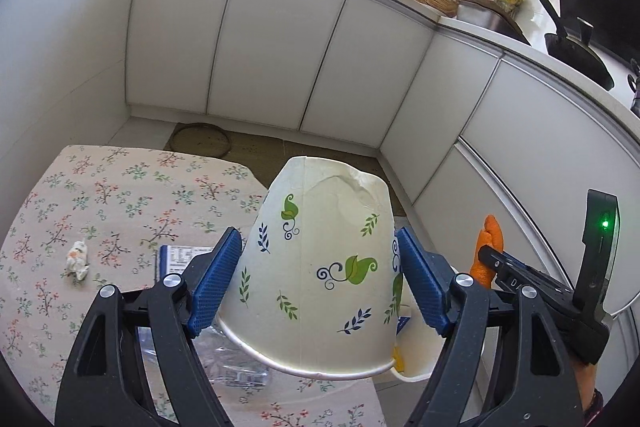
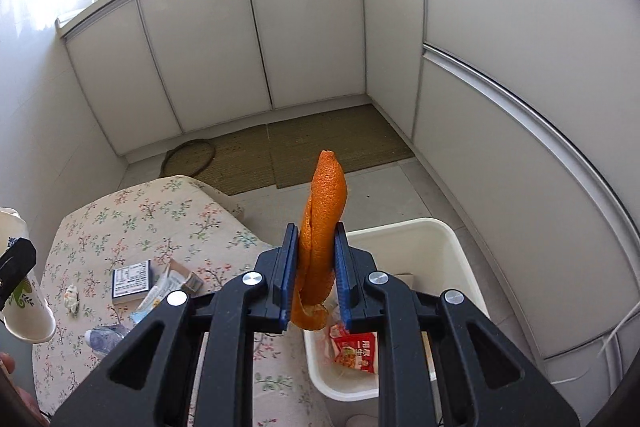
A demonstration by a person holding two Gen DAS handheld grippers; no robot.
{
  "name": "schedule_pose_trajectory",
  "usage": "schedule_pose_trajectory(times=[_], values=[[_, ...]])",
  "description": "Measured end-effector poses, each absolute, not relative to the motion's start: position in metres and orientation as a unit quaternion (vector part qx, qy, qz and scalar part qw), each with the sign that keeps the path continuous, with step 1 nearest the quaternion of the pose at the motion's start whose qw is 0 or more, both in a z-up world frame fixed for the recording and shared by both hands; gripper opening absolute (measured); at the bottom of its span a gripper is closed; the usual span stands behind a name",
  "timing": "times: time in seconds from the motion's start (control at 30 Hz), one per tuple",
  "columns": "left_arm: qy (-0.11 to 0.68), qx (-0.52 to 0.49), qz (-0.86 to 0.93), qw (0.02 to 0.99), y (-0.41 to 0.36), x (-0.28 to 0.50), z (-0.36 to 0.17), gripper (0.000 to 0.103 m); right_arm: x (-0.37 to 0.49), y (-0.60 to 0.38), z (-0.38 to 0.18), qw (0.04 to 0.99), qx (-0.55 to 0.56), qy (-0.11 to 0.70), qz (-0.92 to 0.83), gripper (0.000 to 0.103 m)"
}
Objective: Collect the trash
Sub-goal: 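Carry the peel in the right tool and cup in the left tool over the bin, then open the right tool then the left tool, dropping peel and cup into the bin, then move both tools back over the table toward the tissue and bottle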
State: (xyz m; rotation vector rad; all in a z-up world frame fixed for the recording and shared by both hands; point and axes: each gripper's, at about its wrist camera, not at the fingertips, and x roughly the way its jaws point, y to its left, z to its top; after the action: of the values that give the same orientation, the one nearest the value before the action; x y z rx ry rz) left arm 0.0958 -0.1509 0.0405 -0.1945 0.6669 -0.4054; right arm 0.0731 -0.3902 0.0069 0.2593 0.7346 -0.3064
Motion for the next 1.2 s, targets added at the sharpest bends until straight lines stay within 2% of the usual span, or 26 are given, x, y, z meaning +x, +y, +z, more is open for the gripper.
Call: schedule_pose_trajectory(times=[0.23,0.3,0.33,0.5,0.63,0.8,0.87,1.13,1.2], values=[[0.326,-0.078,-0.232,0.913,-0.213,0.091,0.032,0.075,0.055,-0.437,0.001,0.903,0.151,0.362,-0.173,0.024],[0.328,-0.071,-0.24,0.911,-0.229,0.089,0.028,0.075,0.049,-0.451,0.002,0.901,0.162,0.357,-0.184,0.041],[0.33,-0.07,-0.244,0.909,-0.237,0.088,0.026,0.075,0.046,-0.457,0.002,0.9,0.169,0.354,-0.189,0.043],[0.35,-0.075,-0.259,0.897,-0.27,0.087,0.014,0.076,0.029,-0.489,0.003,0.891,0.194,0.343,-0.227,0.045],[0.358,-0.065,-0.27,0.891,-0.294,0.087,0.007,0.076,0.017,-0.508,-0.007,0.875,0.182,0.354,-0.275,0.053],[0.362,-0.051,-0.286,0.886,-0.321,0.088,0.003,0.077,0.004,-0.532,-0.019,0.854,0.173,0.365,-0.329,0.069],[0.366,-0.047,-0.295,0.881,-0.331,0.089,0.001,0.077,0.0,-0.541,-0.024,0.845,0.173,0.37,-0.345,0.071],[0.387,-0.049,-0.314,0.865,-0.355,0.098,-0.004,0.087,-0.006,-0.551,-0.029,0.834,0.169,0.375,-0.368,0.078],[0.385,-0.046,-0.313,0.867,-0.355,0.098,-0.003,0.094,-0.008,-0.551,-0.027,0.835,0.168,0.371,-0.37,0.079]])
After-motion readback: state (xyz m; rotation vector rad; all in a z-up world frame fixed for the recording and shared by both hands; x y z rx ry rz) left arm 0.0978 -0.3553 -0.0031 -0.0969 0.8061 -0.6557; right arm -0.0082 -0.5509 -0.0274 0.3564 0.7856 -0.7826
